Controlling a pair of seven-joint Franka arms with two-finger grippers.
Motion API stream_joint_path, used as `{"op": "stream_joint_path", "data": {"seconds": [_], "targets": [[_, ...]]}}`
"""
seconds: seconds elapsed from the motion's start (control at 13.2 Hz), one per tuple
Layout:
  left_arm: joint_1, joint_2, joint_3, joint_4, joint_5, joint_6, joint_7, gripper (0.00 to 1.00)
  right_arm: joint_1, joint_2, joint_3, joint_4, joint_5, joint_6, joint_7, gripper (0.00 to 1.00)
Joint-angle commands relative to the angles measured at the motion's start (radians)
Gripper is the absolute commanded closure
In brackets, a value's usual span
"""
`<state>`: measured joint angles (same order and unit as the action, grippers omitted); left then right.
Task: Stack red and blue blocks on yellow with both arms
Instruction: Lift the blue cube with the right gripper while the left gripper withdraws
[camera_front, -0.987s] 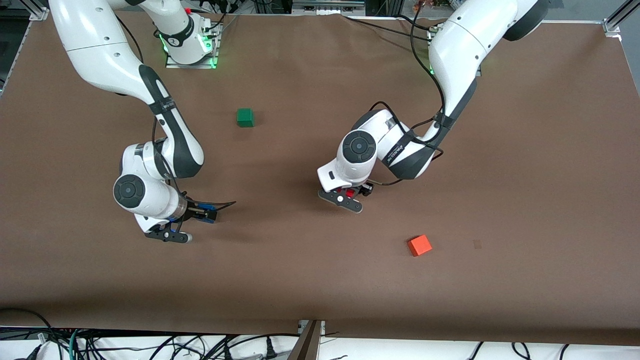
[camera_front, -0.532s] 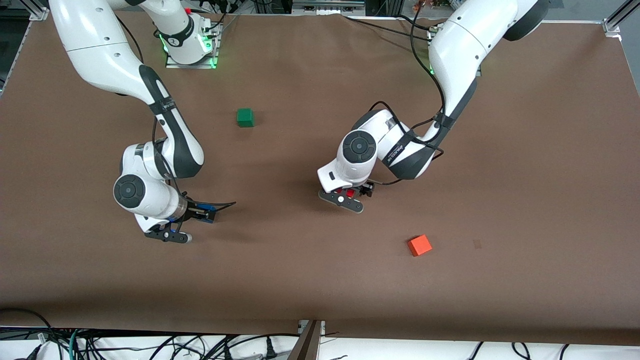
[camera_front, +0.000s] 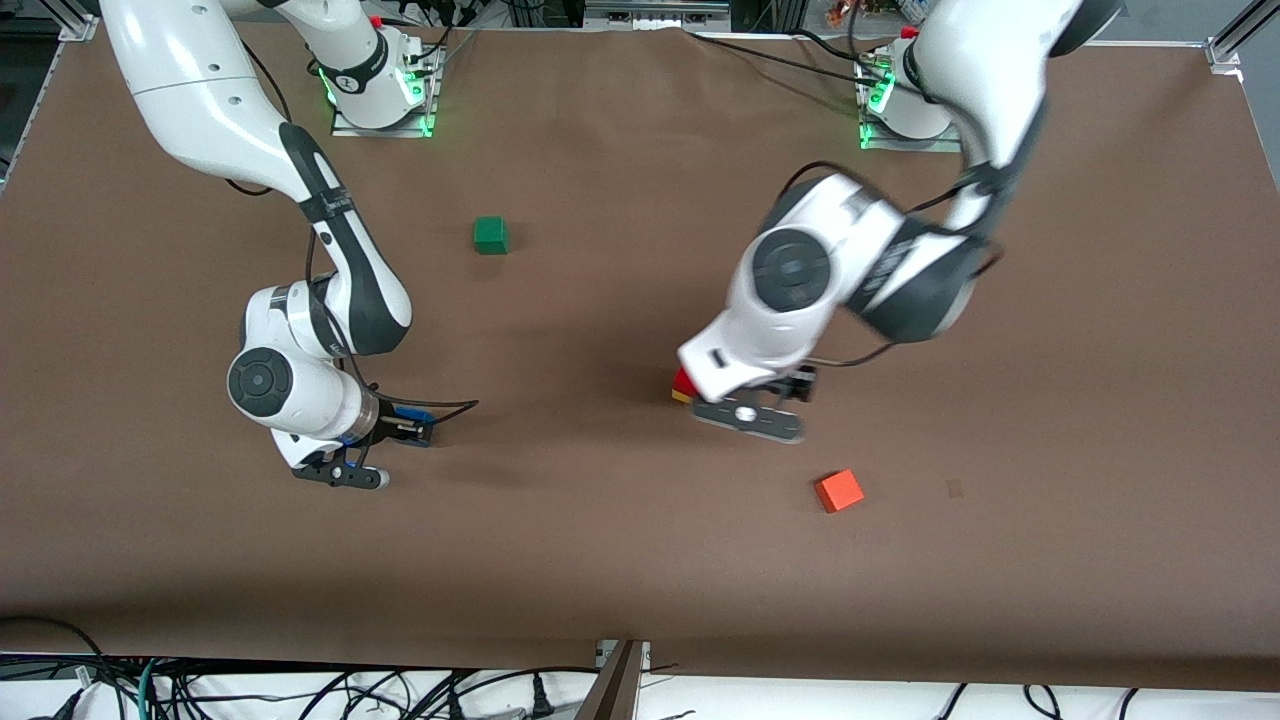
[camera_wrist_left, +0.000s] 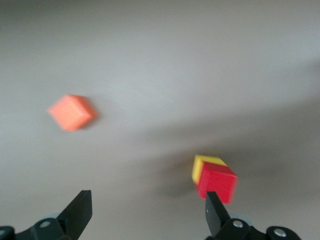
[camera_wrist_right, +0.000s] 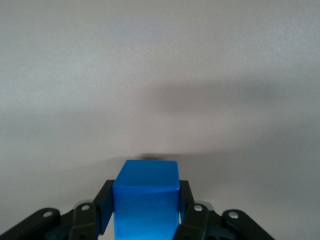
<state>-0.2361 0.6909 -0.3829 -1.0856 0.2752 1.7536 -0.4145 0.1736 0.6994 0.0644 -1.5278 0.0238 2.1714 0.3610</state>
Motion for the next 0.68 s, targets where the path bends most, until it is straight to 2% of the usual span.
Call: {"op": "stream_joint_path", "data": {"seconds": [0.0, 0.15, 0.3, 0.61], "targets": [[0.169, -0.059, -0.013, 0.013, 0.025, -0.026, -0.001, 0.0, 0.061, -0.026, 0.002, 0.131, 0.008, -0.201, 0.085, 0.46], [0.308, -0.071, -0.014, 0.013, 0.029, -0.028, 0.003, 0.0, 0.127, -0.026, 0.002, 0.211, 0.007, -0.306, 0.206, 0.46], [0.423, -0.086, -0.031, 0.016, 0.018, -0.026, 0.003, 0.0, 0.199, -0.021, 0.003, 0.276, 0.008, -0.353, 0.326, 0.46], [0.477, -0.192, -0.027, 0.012, 0.019, -0.051, 0.002, 0.0, 0.386, 0.026, 0.017, 0.412, 0.054, -0.311, 0.583, 0.46]]}}
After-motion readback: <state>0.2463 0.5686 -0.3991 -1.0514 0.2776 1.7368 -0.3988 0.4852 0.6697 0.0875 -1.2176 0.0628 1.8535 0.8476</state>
